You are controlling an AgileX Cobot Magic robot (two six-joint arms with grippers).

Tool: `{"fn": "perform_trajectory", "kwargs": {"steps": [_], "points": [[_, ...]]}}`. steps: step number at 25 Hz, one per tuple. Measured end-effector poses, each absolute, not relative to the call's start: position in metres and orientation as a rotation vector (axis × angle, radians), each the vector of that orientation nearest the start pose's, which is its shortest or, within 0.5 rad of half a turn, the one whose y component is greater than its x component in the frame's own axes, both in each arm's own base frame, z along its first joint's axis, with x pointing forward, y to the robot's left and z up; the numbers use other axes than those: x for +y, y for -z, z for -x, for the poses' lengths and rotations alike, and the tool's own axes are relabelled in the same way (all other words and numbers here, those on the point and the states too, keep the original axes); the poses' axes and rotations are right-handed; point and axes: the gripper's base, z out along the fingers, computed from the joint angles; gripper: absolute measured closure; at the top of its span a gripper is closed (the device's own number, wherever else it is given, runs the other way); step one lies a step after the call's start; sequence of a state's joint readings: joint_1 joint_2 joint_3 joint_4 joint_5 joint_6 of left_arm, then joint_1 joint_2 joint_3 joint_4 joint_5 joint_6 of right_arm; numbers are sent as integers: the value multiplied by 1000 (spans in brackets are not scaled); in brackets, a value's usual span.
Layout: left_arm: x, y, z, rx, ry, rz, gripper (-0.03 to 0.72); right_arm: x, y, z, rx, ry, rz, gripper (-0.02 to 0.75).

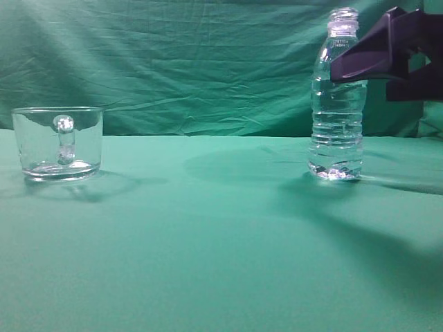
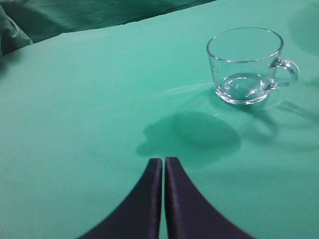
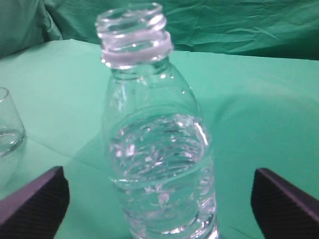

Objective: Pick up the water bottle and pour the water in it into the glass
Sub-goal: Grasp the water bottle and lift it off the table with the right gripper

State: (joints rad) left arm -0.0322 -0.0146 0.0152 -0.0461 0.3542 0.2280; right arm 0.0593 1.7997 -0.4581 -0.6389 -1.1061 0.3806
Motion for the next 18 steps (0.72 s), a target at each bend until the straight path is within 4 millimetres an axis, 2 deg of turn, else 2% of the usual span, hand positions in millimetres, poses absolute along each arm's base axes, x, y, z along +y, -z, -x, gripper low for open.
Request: {"fn": "perform_trajectory", "kwargs": {"steps": [9, 18], "points": [[-3, -177, -53, 1827, -92, -210, 688, 68, -123, -299, 1750, -595, 416, 52], [-3, -177, -53, 1827, -92, -210, 688, 83, -115, -311, 1739, -627, 470, 52]]}}
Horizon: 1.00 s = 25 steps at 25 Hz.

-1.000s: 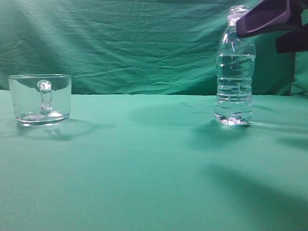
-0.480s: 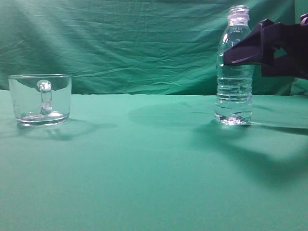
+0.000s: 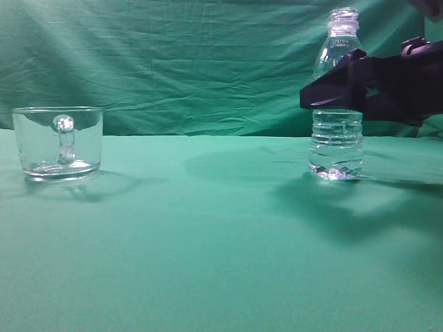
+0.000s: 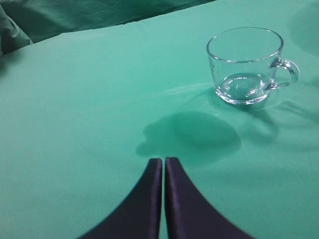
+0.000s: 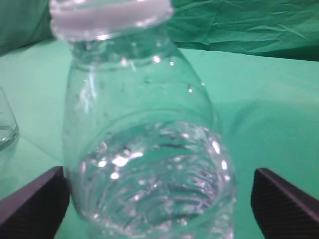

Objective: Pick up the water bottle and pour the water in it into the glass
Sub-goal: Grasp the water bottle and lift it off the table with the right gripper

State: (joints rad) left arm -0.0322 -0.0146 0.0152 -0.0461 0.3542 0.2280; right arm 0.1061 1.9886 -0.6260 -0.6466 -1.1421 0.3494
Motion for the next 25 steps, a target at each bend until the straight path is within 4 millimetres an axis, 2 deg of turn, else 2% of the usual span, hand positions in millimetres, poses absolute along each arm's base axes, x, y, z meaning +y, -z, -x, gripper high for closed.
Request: {"fn": "perform_trajectory", "kwargs": {"steps": [5, 6, 8, 9, 10, 12, 13, 15, 17, 19, 21, 23, 24, 25], "points": [[-3, -177, -53, 1827, -92, -210, 688, 94, -111, -319, 1726, -636, 489, 52], [-3, -177, -53, 1827, -92, -210, 688, 94, -109, -319, 1729, -635, 490, 97], [-3, -177, -53, 1827, -92, -210, 688, 94, -107, -321, 1732, -623, 482, 97], [-3, -177, -53, 1827, -92, -210, 688, 94, -106, -321, 1733, -618, 481, 141], [-3, -177, -53, 1827, -92, -210, 688, 93, -106, -321, 1732, -609, 482, 150], [-3, -177, -53, 1827, -92, -210, 688, 93, -106, -321, 1726, -593, 497, 146], [-3, -177, -53, 1827, -92, -210, 688, 93, -106, -321, 1725, -591, 497, 206], [-3, -177, -53, 1827, -92, -210, 688, 93, -106, -321, 1723, -585, 503, 204], [-3, -177, -53, 1827, -92, -210, 688, 93, -106, -321, 1722, -583, 505, 260], [-3, -177, -53, 1827, -92, -210, 688, 93, -106, -321, 1720, -580, 509, 257], [-3, -177, -53, 1827, -92, -210, 688, 93, -106, -322, 1718, -577, 509, 315], [-3, -177, -53, 1827, -92, -210, 688, 93, -106, -322, 1718, -577, 509, 309], [-3, -177, -53, 1827, -92, -210, 688, 93, -106, -322, 1721, -576, 510, 355], [-3, -177, -53, 1827, -92, -210, 688, 93, -105, -322, 1722, -576, 509, 367]]}}
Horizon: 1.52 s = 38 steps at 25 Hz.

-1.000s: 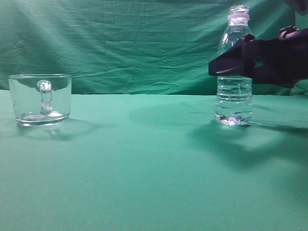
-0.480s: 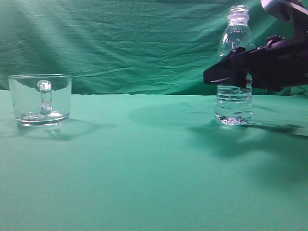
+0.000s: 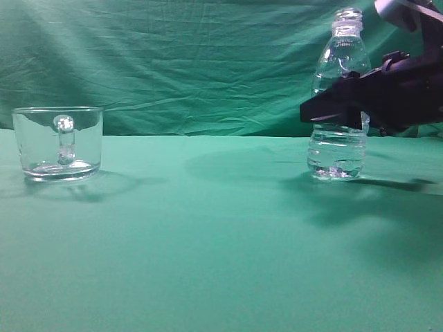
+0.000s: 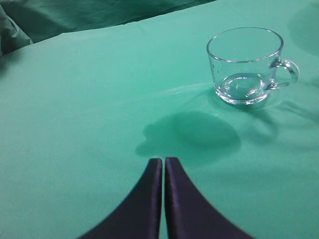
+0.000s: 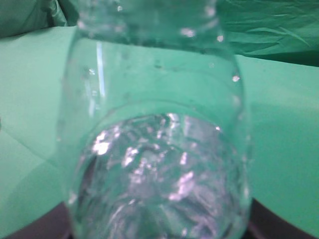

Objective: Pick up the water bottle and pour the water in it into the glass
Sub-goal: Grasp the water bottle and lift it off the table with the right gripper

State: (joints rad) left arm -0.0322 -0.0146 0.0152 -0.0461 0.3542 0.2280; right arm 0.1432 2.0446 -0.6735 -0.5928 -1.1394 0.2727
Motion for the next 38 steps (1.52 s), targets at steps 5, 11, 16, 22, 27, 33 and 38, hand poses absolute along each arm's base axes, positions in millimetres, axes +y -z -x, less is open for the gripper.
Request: {"fn": "perform_trajectory", "kwargs": {"steps": [5, 11, 16, 22, 27, 33, 38], "points": [[-3, -177, -53, 1827, -92, -210, 688, 93, -105, -322, 1724, -576, 510, 361], [-3, -177, -53, 1827, -92, -210, 688, 93, -105, -322, 1733, -596, 486, 361], [-3, -177, -53, 1827, -92, -210, 688, 93, -105, -322, 1735, -598, 483, 361], [-3, -177, -53, 1827, -92, -210, 688, 93, -105, -322, 1735, -599, 482, 361], [-3, -177, -53, 1827, -92, -210, 688, 93, -106, -322, 1736, -597, 488, 361], [-3, -177, -53, 1827, -92, -210, 688, 92, -116, -320, 1796, -531, 562, 361], [-3, -177, -53, 1827, -92, -210, 688, 90, -125, -319, 1821, -485, 588, 361]]}}
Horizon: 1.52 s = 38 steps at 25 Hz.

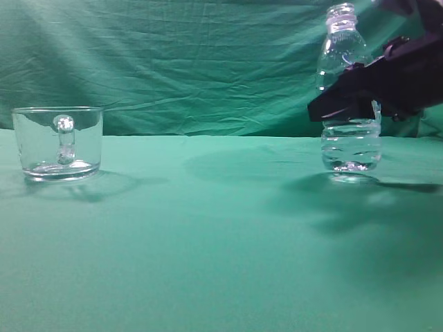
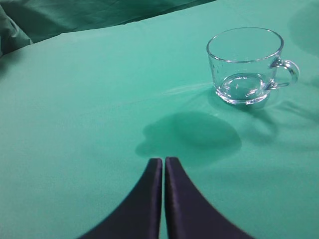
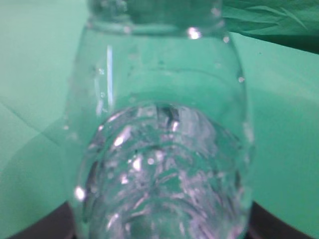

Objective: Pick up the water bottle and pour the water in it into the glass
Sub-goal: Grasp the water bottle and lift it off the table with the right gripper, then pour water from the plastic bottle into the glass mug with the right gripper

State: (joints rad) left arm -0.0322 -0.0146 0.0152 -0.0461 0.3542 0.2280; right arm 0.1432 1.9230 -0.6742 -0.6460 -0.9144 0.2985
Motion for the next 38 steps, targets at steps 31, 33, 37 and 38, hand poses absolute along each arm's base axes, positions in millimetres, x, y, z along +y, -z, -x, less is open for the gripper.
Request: {"fn": "perform_trajectory", "kwargs": {"steps": [31, 33, 37, 38], "points": [[-3, -177, -53, 1827, -92, -210, 688, 261, -219, -378, 1719, -140, 1089, 361], [-3, -177, -53, 1827, -92, -210, 688, 271, -217, -382, 1694, -122, 1124, 361], [-3, -177, -53, 1827, -92, -210, 688, 290, -208, -386, 1656, -94, 1190, 361], [-3, -177, -53, 1827, -92, -210, 688, 295, -204, -387, 1639, -86, 1216, 361]]}}
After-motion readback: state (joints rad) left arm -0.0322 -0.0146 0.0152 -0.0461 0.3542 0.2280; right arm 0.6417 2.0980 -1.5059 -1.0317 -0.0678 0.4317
